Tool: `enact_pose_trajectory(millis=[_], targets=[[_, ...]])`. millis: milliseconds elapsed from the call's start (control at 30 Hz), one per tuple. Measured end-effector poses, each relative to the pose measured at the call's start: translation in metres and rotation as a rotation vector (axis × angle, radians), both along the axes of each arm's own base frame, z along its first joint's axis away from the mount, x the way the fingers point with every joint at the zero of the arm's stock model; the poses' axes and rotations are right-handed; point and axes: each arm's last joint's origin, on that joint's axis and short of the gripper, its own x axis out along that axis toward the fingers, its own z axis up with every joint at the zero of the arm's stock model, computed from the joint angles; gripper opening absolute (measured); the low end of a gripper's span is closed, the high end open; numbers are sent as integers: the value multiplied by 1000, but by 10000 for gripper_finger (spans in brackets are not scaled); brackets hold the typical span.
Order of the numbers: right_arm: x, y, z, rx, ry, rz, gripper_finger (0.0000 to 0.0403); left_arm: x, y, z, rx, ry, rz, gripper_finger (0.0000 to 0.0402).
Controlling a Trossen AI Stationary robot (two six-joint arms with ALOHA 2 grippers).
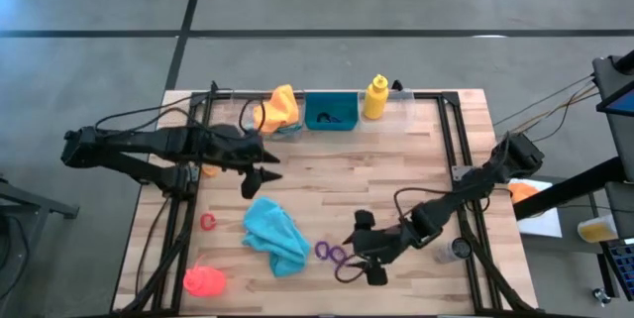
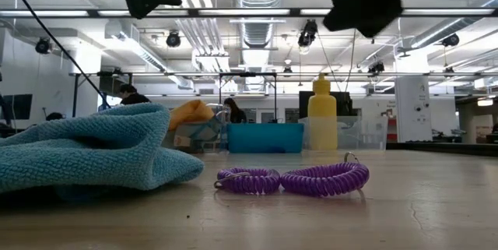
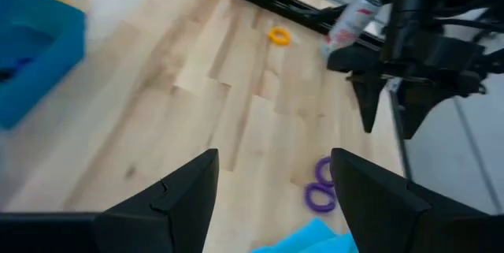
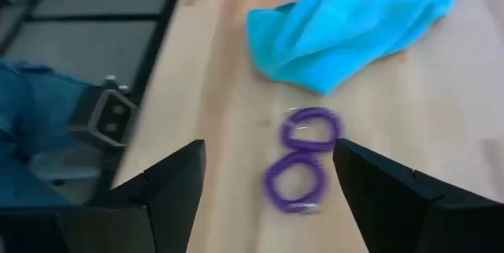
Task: Pick & Place Sports Items
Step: Put the right purple spring keychain into the blue bin
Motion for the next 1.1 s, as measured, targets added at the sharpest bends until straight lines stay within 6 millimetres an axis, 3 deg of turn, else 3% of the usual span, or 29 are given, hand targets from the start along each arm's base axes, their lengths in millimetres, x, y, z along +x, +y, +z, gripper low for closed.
enact_pose_trajectory(millis=[367,767,1100], targets=[[-20,2,-32,22,-95,46,279,7,-9,-23,-84,-92,21,246],[-22,0,-35,-38,-128,-4,279,7,-9,-40,-111,-107,35,246],[-23,0,-36,-46,-118,-3,279,7,-8,-41,-46,-126,32,246]])
